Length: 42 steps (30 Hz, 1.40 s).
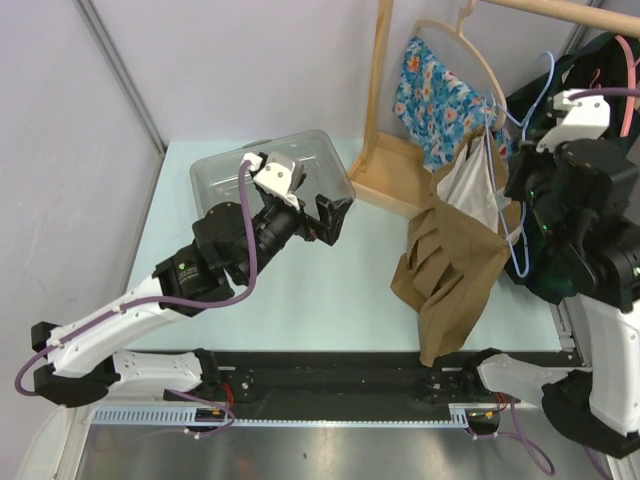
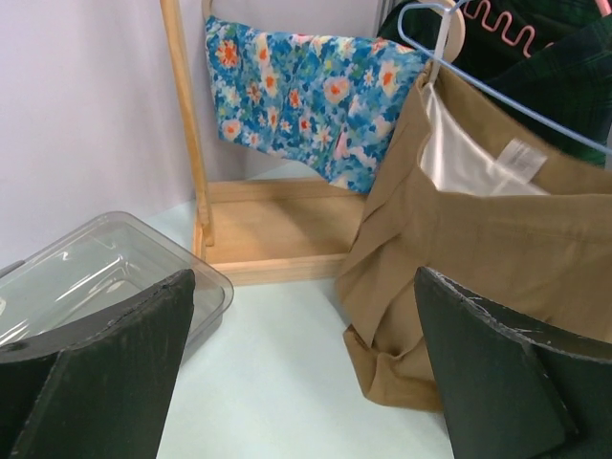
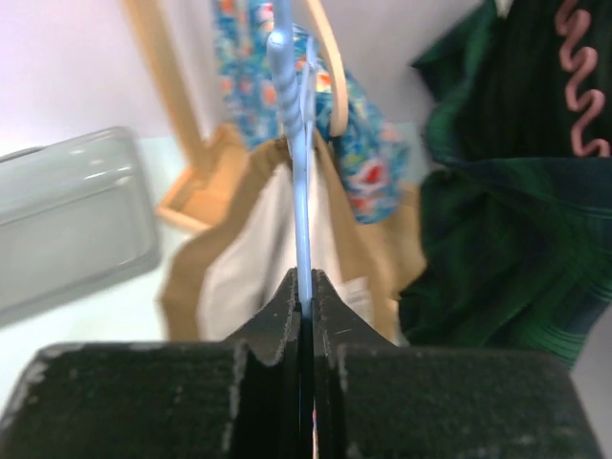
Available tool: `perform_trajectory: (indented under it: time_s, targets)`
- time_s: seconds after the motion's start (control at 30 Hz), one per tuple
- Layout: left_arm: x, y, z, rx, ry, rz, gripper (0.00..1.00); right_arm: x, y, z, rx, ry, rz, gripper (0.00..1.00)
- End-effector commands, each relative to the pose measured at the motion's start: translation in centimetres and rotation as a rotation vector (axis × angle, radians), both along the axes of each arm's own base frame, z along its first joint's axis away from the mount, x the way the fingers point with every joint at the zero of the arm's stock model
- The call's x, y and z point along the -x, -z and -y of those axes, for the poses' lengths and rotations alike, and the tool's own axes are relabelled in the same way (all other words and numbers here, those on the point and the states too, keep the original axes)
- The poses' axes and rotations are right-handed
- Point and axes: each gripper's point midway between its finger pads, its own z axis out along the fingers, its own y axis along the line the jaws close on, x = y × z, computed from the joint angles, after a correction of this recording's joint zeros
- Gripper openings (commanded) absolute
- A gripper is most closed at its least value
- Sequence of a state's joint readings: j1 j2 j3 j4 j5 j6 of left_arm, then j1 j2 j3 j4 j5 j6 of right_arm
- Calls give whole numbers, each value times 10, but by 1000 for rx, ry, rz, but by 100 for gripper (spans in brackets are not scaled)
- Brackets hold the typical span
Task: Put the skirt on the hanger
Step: Hang the hanger with skirt onto the clothesline
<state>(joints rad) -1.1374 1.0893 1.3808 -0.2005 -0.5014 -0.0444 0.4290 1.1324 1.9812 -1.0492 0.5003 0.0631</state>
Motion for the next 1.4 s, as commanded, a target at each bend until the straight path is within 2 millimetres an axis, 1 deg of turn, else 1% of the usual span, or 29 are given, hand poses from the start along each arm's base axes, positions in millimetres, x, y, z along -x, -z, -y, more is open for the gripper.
perform_trajectory:
  time_s: [0.0, 0.07, 0.13, 0.27, 0.33, 0.43, 0.47, 0.53, 0.57, 0.7, 0.9, 0.93, 1.0, 1.03, 1.07, 1.1, 1.13, 1.17, 1.2, 1.27, 1.3, 1.37]
  targets:
    - [0, 0, -4, 2, -3, 3, 100, 30, -51, -22, -75, -218, 215, 0]
    - [0, 1, -2, -2, 2, 0, 100, 41, -53, -17, -85, -218, 234, 0]
    - [0, 1, -1, -1, 7, 1, 100, 44, -50, -17, -92, -220, 226, 0]
    - [0, 3, 2, -11, 15, -5, 100, 53, -51, -23, -102, -271, 229, 0]
    - [1, 3, 2, -11, 16, -6, 100, 65, -58, -17, -113, -265, 259, 0]
    - [1, 7, 3, -17, 21, -13, 100, 78, -59, -1, -110, -208, 254, 0]
    - [1, 7, 4, -16, 24, -14, 100, 77, -57, 10, -106, -147, 241, 0]
    - [2, 9, 4, -17, 26, -19, 100, 77, -50, 15, -103, -119, 207, 0]
    - [2, 10, 5, -18, 29, -19, 100, 76, -47, 24, -106, -62, 199, 0]
    - [2, 12, 6, -23, 31, -24, 100, 79, -43, 35, -151, 9, 197, 0]
    - [2, 17, 4, -25, 27, -32, 100, 101, -53, 66, -192, 68, 254, 0]
    - [2, 17, 3, -25, 25, -32, 100, 104, -54, 75, -203, 99, 259, 0]
    - [2, 18, 4, -27, 25, -33, 100, 103, -53, 74, -216, 75, 250, 0]
    - [2, 18, 5, -27, 26, -31, 100, 102, -50, 79, -207, 110, 238, 0]
    - [1, 19, 6, -30, 26, -31, 100, 94, -47, 69, -179, 100, 215, 0]
    - [1, 18, 6, -31, 26, -30, 100, 91, -44, 67, -148, 112, 197, 0]
    - [1, 17, 6, -30, 26, -28, 100, 88, -43, 71, -123, 169, 188, 0]
    - [1, 17, 7, -32, 26, -29, 100, 83, -42, 66, -95, 177, 177, 0]
    - [0, 17, 7, -32, 25, -28, 100, 76, -43, 55, -65, 173, 166, 0]
    - [0, 17, 6, -32, 20, -28, 100, 73, -50, 54, -26, 209, 169, 0]
    - [0, 17, 6, -31, 22, -29, 100, 67, -55, 44, -24, 205, 176, 0]
    - [0, 19, 5, -31, 17, -31, 100, 65, -60, 42, 25, 224, 174, 0]
